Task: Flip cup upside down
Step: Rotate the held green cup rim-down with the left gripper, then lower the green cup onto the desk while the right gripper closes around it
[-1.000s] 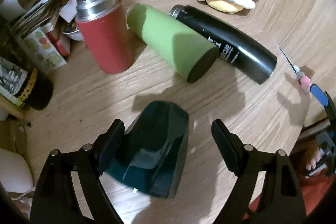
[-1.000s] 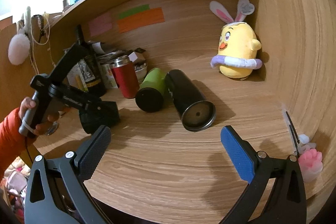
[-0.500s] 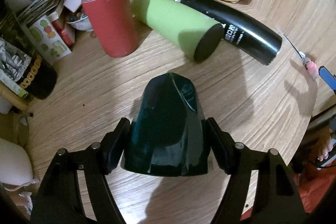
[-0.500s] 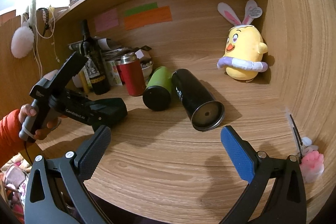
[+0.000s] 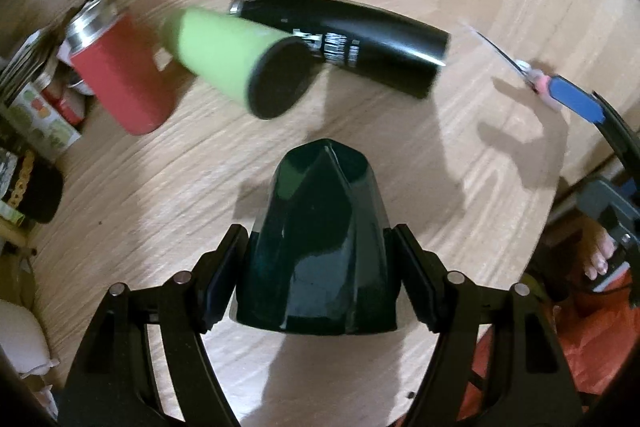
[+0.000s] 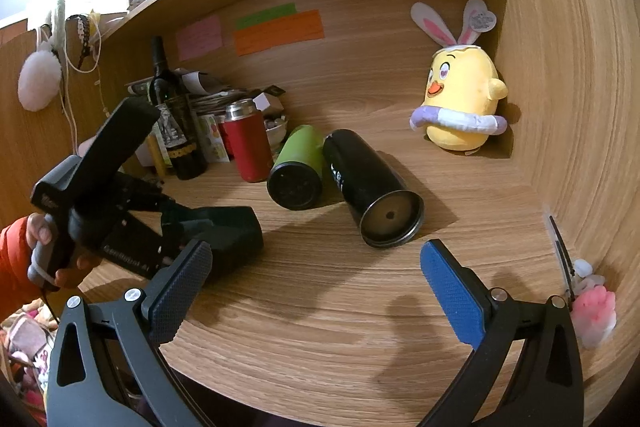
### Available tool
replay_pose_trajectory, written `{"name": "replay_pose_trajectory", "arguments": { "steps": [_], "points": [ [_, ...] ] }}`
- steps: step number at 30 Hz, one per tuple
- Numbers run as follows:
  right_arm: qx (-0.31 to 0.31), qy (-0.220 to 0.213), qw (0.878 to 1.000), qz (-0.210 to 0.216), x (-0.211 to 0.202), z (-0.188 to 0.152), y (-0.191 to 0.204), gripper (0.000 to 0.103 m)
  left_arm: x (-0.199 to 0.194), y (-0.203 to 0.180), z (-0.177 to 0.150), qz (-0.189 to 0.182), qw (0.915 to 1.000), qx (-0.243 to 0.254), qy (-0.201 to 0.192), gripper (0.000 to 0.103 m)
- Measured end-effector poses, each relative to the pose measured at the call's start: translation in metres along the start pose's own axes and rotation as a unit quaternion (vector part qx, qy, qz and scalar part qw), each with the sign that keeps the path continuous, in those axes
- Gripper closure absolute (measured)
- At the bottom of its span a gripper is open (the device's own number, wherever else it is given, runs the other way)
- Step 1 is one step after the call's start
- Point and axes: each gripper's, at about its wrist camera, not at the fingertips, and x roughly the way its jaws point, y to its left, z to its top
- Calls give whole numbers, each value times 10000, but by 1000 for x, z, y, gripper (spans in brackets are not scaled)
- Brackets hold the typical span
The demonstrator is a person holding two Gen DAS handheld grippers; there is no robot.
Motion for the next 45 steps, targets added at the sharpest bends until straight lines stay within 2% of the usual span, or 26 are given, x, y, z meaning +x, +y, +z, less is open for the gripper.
{"name": "replay_pose_trajectory", "arguments": {
  "steps": [10,15,18,20,25,28,31,33,35,39,41,45],
  "points": [
    [-9,68,10000,9,5,-1,-2,0,0,-20,-5,-173,9991,391,73,30],
    [169,248,9993,215,20,2,-11,0,1,-17,-4,-205,9993,243,196,30],
    [248,309,9988,293,29,7,-16,0,-1,-19,-5,-77,9996,188,189,30],
    [209,355,9986,338,34,12,-16,0,-7,-20,-6,8,9999,130,98,30],
    [-159,405,9980,456,48,24,-5,0,-36,-24,-9,402,9984,9,-406,29],
    [-439,428,9967,532,55,31,6,3,-54,-24,-13,252,9972,-199,-679,29],
    [-795,481,9940,584,64,36,17,18,-69,-30,-21,106,9947,-271,-984,30],
    [-941,659,9904,763,74,39,22,38,-73,-38,-26,108,9939,-296,-1059,47],
    [-1033,877,9867,901,85,42,24,53,-72,-41,-27,-109,9939,-368,-1030,62],
    [-1074,1232,9792,1206,106,44,25,74,-70,-51,-34,-317,9936,-394,-1014,70],
    [-1023,1434,9743,1401,115,45,24,78,-63,-54,-35,-423,9941,-414,-907,76],
    [-1103,1675,9672,1562,127,44,32,79,-49,-55,-42,-605,9942,-540,-699,78]
  ]
}}
